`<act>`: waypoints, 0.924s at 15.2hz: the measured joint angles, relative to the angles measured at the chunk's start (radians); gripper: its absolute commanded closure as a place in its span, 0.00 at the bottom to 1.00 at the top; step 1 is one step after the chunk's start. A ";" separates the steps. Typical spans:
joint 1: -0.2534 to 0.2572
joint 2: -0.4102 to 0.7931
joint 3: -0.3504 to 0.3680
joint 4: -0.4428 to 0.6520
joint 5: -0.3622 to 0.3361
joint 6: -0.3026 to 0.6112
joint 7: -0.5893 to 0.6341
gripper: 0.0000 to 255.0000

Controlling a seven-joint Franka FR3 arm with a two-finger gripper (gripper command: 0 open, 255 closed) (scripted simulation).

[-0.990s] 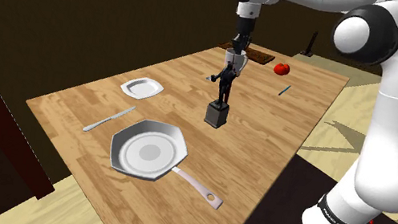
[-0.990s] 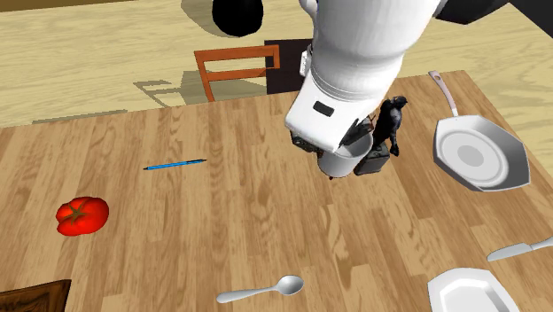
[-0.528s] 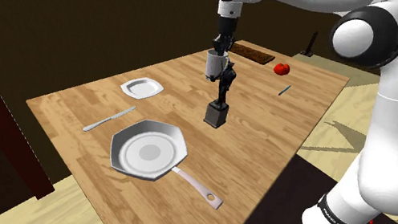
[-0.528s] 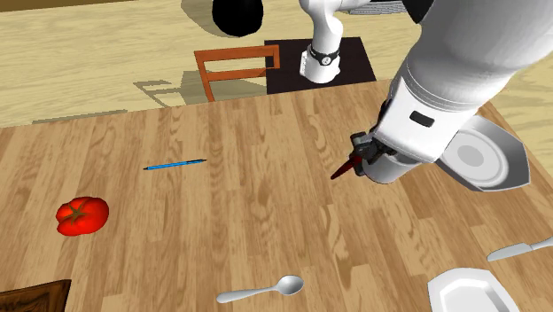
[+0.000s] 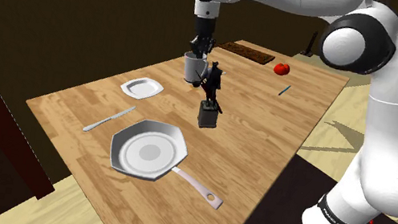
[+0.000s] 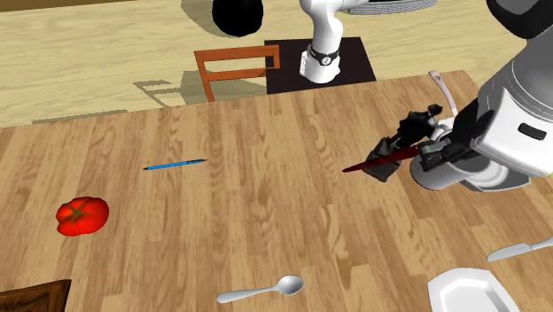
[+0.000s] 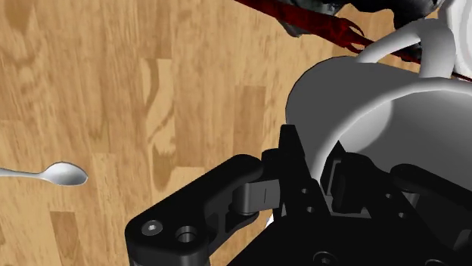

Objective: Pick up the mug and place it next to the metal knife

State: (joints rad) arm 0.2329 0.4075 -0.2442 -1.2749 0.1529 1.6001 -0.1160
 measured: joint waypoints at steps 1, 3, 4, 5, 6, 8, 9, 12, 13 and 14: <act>0.015 0.003 0.006 0.005 -0.001 -0.001 0.021 1.00; 0.039 0.036 0.020 0.062 0.003 -0.020 0.065 1.00; 0.048 0.051 0.026 0.083 0.005 -0.026 0.081 1.00; 0.064 0.053 0.032 0.083 0.004 -0.022 0.102 1.00; 0.070 0.077 0.037 0.121 0.007 -0.035 0.116 1.00; 0.092 0.114 0.048 0.176 0.010 -0.051 0.155 1.00; 0.096 0.156 0.055 0.244 0.015 -0.074 0.174 1.00; 0.112 0.299 0.075 0.490 0.029 -0.172 0.239 1.00; 0.122 0.312 0.078 0.512 0.029 -0.179 0.254 1.00; 0.125 0.324 0.080 0.525 0.030 -0.180 0.261 1.00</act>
State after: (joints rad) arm 0.3583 0.7317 -0.1638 -0.7497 0.1827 1.4202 0.1448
